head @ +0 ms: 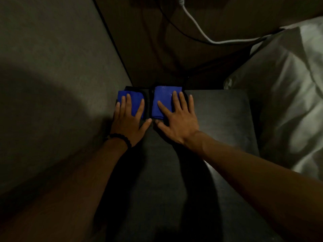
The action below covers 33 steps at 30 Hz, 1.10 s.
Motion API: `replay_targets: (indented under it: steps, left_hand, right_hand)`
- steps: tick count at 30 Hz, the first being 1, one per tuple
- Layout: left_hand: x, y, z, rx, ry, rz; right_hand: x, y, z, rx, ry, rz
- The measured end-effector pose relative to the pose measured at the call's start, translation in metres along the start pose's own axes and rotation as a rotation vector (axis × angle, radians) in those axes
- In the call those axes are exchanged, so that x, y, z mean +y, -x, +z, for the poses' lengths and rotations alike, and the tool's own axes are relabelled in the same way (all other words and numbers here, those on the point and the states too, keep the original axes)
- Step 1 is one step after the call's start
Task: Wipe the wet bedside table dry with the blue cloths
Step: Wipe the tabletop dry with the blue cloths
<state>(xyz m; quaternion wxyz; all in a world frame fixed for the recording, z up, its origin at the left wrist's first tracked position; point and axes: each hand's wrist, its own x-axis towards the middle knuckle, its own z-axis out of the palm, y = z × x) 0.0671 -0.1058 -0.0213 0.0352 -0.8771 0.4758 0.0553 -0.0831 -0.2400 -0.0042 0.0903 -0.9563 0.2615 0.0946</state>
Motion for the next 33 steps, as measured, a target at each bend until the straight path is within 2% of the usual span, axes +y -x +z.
replay_targets:
  steps: [3,6,12,20,25,29,33]
  left_hand:
    - [0.001,-0.003,-0.004,0.039,0.042,0.040]
    - [0.001,-0.007,-0.003,0.014,0.029,0.061]
    - [0.000,-0.016,0.001,0.014,-0.012,0.011]
    - [0.003,-0.016,-0.002,-0.045,-0.020,-0.009]
    - [0.013,0.012,-0.005,0.002,0.008,-0.039]
    - [0.020,0.029,0.000,-0.040,0.011,-0.060]
    - [0.018,0.032,-0.004,-0.017,0.072,-0.086]
  right_hand:
    - [-0.001,-0.003,-0.005,0.074,-0.067,-0.042]
    - [-0.002,-0.010,-0.003,0.111,-0.178,-0.117]
    - [-0.011,-0.033,0.008,0.044,-0.057,-0.016]
    - [-0.012,-0.031,0.010,0.006,-0.018,-0.010]
    - [-0.010,0.005,0.022,0.093,-0.017,-0.041]
    - [-0.007,0.023,0.033,0.100,-0.034,-0.033]
    - [-0.008,0.020,0.031,0.096,-0.055,-0.032]
